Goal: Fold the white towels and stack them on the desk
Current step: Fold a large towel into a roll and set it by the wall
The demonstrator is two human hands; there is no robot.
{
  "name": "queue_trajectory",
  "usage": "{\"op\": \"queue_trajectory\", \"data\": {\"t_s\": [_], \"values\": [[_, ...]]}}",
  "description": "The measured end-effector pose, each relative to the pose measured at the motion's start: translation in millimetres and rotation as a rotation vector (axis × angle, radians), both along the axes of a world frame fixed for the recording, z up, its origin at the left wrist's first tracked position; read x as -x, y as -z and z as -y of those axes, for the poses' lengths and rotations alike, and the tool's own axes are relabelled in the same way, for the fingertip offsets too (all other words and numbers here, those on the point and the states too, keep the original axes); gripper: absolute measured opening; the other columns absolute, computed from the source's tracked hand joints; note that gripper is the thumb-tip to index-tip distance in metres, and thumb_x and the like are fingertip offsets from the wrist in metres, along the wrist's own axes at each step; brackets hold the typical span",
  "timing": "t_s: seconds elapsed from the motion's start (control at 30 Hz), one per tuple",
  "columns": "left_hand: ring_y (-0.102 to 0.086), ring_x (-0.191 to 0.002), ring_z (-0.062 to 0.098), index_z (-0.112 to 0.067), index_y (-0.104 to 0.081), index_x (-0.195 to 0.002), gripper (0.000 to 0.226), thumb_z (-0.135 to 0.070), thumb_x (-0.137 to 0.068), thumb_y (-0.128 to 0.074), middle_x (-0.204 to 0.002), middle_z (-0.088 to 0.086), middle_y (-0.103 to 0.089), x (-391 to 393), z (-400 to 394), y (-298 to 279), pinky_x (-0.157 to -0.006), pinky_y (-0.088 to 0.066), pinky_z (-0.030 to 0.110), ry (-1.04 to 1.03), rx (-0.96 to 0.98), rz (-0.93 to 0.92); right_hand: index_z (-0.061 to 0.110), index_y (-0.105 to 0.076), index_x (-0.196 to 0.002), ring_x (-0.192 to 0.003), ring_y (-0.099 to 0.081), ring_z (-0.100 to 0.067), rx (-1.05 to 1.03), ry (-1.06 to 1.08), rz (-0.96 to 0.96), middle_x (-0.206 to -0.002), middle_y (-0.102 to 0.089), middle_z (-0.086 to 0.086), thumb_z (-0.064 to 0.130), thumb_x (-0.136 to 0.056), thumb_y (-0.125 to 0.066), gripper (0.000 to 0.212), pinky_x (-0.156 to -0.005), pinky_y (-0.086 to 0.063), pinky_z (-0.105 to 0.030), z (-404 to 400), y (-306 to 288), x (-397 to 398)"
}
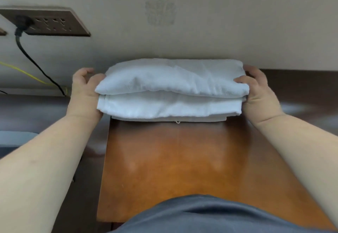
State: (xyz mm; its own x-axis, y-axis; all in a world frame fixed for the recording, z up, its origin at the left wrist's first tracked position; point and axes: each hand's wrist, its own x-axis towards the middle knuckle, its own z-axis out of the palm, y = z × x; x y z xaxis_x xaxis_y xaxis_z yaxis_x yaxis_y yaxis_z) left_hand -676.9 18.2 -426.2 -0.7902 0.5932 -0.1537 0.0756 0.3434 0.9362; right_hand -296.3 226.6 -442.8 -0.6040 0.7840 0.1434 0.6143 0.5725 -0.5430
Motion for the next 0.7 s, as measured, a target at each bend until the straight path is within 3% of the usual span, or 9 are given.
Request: {"op": "queue_trajectory", "data": {"t_s": [0.1,0.17,0.23,0.3,0.33,0.43,0.5,0.57,0.7], "values": [[-0.057,-0.111,0.026,-0.014,-0.068,-0.113,0.038,-0.008,-0.078,-0.054,-0.125,0.015,-0.059,5,16,9,-0.093,-0.041,0.028,0.095,0.148,0.002,0.033,-0.054,-0.12,-0.132,-0.041,-0.026,0.113,-0.042,0.186,-0.158,-0.026,0.002,-0.002,-0.082,-0.063,0.052,-0.099,-0.034,-0.026,4,14,-12],[-0.061,-0.09,0.008,-0.022,-0.075,-0.097,0.037,-0.004,-0.079,-0.049,-0.109,0.006,-0.069,9,14,7,-0.078,-0.047,0.016,0.048,0.191,0.057,0.034,-0.064,-0.11,-0.128,-0.047,-0.012,0.267,0.108,0.083,-0.151,-0.038,0.008,-0.005,-0.085,-0.052,0.047,-0.101,-0.036,-0.016,7,13,-13],[-0.067,-0.074,0.008,-0.034,-0.075,-0.092,0.031,-0.021,-0.081,-0.049,-0.084,-0.006,-0.075,6,3,-1,-0.06,-0.052,0.021,-0.131,0.26,0.172,0.03,-0.073,-0.091,-0.113,-0.06,-0.012,0.615,0.371,-0.206,-0.133,-0.059,0.011,0.005,-0.084,-0.049,0.036,-0.093,-0.05,-0.023,9,-1,0],[-0.071,-0.083,0.016,-0.032,-0.071,-0.096,0.023,-0.045,-0.081,-0.059,-0.077,-0.01,-0.074,9,-7,-3,-0.062,-0.056,0.027,-0.164,0.337,0.351,0.028,-0.074,-0.091,-0.095,-0.068,-0.019,0.966,0.622,-0.429,-0.105,-0.071,0.005,0.028,-0.081,-0.058,0.018,-0.071,-0.06,-0.034,3,-12,15],[-0.071,-0.088,0.018,-0.031,-0.069,-0.102,0.04,-0.06,-0.076,-0.063,-0.085,-0.009,-0.075,11,-9,0,-0.068,-0.057,0.031,-0.077,0.386,0.325,0.026,-0.071,-0.103,-0.093,-0.069,-0.019,1.049,0.636,-0.422,-0.102,-0.072,0.003,0.041,-0.08,-0.064,0.028,-0.066,-0.06,-0.035,-1,-17,21],[-0.068,-0.095,0.022,-0.022,-0.064,-0.109,0.084,-0.082,-0.051,-0.068,-0.105,-0.002,-0.071,6,-5,-1,-0.085,-0.055,0.038,0.075,0.528,0.232,0.017,-0.054,-0.129,-0.099,-0.067,-0.019,1.083,0.58,-0.248,-0.113,-0.068,0.0,0.051,-0.08,-0.074,0.062,-0.071,-0.055,-0.033,-9,-16,29],[-0.066,-0.095,0.022,-0.02,-0.065,-0.098,0.08,-0.08,-0.046,-0.071,-0.104,0.0,-0.07,4,-3,2,-0.082,-0.054,0.035,0.058,0.55,0.277,0.014,-0.06,-0.12,-0.088,-0.071,-0.013,1.095,0.566,-0.271,-0.103,-0.073,0.001,0.042,-0.082,-0.078,0.051,-0.066,-0.052,-0.026,-11,-15,29],[-0.066,-0.097,0.021,-0.019,-0.066,-0.096,0.064,-0.07,-0.059,-0.076,-0.105,0.001,-0.07,9,-3,3,-0.086,-0.053,0.036,0.05,0.524,0.268,0.013,-0.064,-0.112,-0.079,-0.073,-0.009,1.107,0.565,-0.323,-0.094,-0.076,0.003,0.034,-0.083,-0.079,0.039,-0.063,-0.053,-0.022,-13,-18,28],[-0.067,-0.098,0.02,-0.014,-0.06,-0.128,0.053,-0.044,-0.086,-0.072,-0.111,0.004,-0.069,12,2,10,-0.095,-0.051,0.037,0.071,0.43,0.238,0.006,-0.062,-0.116,-0.093,-0.073,-0.016,1.23,0.525,-0.412,-0.107,-0.075,-0.005,0.022,-0.087,-0.075,0.036,-0.077,-0.055,-0.028,-12,-23,24]]}}
